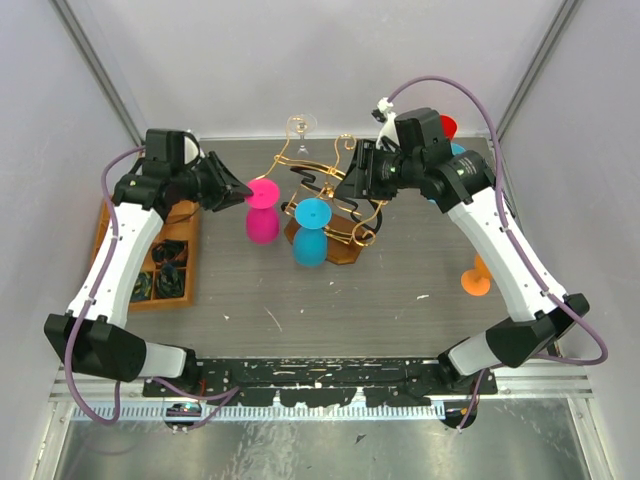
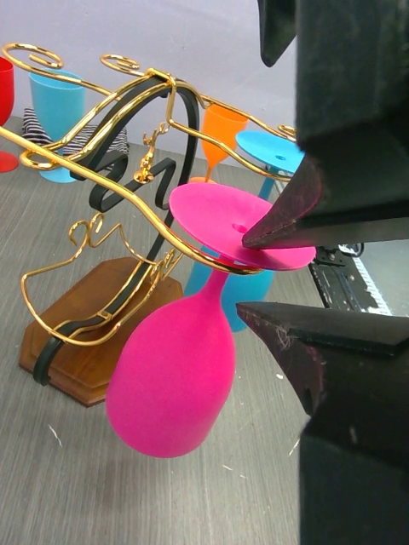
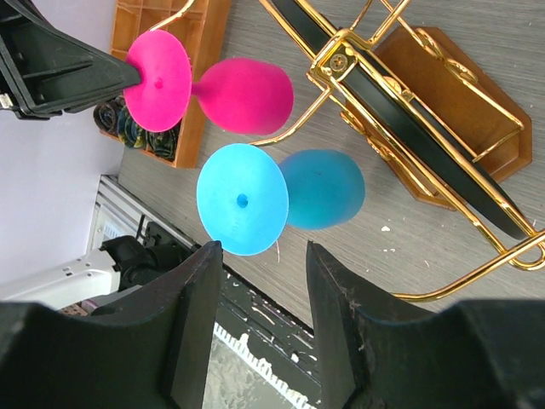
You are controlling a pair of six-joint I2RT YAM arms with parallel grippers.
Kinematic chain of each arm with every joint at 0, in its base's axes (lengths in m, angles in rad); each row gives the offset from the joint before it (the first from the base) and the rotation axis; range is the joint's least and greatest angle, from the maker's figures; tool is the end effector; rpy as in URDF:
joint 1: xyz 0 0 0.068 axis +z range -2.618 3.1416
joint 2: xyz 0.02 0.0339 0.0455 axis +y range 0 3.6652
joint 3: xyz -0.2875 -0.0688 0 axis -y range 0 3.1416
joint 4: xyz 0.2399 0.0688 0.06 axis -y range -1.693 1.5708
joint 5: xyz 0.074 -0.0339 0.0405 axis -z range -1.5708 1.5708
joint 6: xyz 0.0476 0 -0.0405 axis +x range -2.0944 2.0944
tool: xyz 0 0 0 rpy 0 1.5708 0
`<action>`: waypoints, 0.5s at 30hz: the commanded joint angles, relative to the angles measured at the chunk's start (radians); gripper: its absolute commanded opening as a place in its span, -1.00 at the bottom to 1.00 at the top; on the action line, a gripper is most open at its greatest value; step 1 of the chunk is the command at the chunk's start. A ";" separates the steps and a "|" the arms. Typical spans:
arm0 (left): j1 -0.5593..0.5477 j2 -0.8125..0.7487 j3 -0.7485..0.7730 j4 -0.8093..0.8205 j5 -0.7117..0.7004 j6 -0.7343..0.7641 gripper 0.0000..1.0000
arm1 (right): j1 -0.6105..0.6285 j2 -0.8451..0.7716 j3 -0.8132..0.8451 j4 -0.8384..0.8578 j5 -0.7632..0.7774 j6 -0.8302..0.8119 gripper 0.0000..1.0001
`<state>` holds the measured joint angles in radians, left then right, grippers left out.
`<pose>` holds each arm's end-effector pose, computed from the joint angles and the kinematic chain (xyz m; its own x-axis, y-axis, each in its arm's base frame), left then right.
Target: Take the wine glass off the wine glass rack
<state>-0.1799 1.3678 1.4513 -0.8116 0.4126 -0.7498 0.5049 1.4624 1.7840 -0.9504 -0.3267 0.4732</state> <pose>0.2759 -0.0696 0.3966 -0.7915 -0.4906 -0.3644 -0.1107 0.7015 -0.7040 0.2498 0.1555 0.4620 -0.7705 0.0673 -0.6338 -0.3754 0.7558 0.5366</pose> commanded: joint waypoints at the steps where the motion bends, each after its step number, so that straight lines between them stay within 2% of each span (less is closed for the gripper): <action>1: -0.006 -0.002 0.026 0.039 0.035 -0.009 -0.32 | 0.003 -0.051 -0.013 0.037 0.013 -0.008 0.00; 10: -0.009 -0.004 0.027 0.046 0.044 -0.017 -0.87 | 0.003 -0.053 -0.031 0.045 0.012 -0.010 0.00; 15: -0.008 -0.017 0.030 0.040 0.045 -0.025 -1.00 | 0.003 -0.053 -0.040 0.047 0.012 -0.011 0.00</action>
<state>-0.1829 1.3670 1.4513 -0.7898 0.4362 -0.7715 0.5049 1.4464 1.7443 -0.9466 -0.3225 0.4732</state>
